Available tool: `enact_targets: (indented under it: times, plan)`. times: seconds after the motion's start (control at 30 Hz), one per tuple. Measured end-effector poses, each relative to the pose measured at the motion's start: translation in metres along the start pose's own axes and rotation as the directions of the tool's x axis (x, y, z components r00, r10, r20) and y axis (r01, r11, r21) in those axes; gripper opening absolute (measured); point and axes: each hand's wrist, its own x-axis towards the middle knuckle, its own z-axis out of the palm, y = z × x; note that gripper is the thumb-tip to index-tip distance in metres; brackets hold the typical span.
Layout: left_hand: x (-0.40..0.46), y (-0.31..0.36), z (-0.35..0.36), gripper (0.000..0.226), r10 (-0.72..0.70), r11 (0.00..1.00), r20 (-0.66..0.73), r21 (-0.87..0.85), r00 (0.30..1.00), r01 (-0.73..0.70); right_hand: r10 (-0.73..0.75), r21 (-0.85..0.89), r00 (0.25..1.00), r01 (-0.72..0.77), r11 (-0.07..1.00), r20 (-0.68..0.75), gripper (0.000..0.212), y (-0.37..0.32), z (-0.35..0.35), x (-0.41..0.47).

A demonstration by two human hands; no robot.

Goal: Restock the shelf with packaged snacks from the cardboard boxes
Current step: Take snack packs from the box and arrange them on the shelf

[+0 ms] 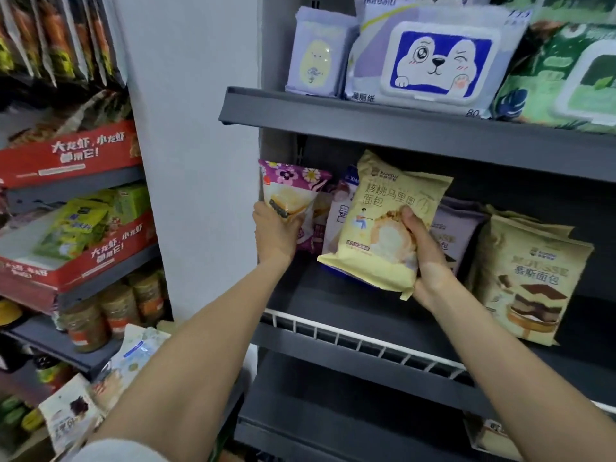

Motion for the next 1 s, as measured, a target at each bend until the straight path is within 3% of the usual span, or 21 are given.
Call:
enact_targets:
  times: [0.2,0.33,0.43,0.5,0.57,0.67,0.87,0.93,1.0]
  plan:
    - [0.003,-0.006,0.004,0.076,0.095,0.982,0.093,0.154,0.991,-0.109,-0.041,-0.111,0.998,0.036,0.993,-0.041,0.083,-0.001,0.001,0.003]
    - [0.013,-0.005,0.004,0.077,-0.011,0.978,0.252,0.206,0.968,-0.042,-0.046,-0.100,0.998,0.041,0.994,-0.045,0.076,-0.002,0.003,0.004]
    - [0.017,-0.006,0.004,0.098,-0.146,0.940,0.342,0.340,0.928,0.022,-0.036,-0.104,0.999,0.032,0.994,-0.040,0.073,-0.001,0.006,0.004]
    - [0.017,-0.007,0.002,0.104,-0.068,0.938,0.356,0.342,0.932,-0.062,-0.039,-0.120,0.999,0.035,0.992,-0.032,0.074,0.000,0.008,0.005]
    - [0.015,-0.011,-0.004,0.101,0.039,0.942,0.393,0.293,0.918,-0.166,-0.031,-0.127,0.999,0.027,0.992,-0.033,0.077,0.002,0.008,0.004]
    - [0.013,-0.018,-0.011,0.096,0.075,0.937,0.455,0.273,0.887,-0.219,-0.028,-0.131,0.998,0.021,0.991,-0.052,0.085,0.005,0.009,0.002]
    - [0.008,-0.011,0.004,0.067,0.217,0.881,0.349,0.332,0.911,-0.337,-0.031,-0.166,0.998,0.023,0.986,-0.047,0.101,0.006,0.008,-0.002]
    - [0.007,-0.014,0.009,0.068,0.215,0.890,0.336,0.318,0.917,-0.326,-0.027,-0.181,0.998,0.016,0.983,-0.054,0.116,0.005,0.008,-0.005]
    - [0.008,-0.016,0.008,0.075,0.188,0.886,0.366,0.337,0.912,-0.318,-0.020,-0.203,0.998,0.008,0.979,-0.055,0.113,0.005,0.006,-0.011]
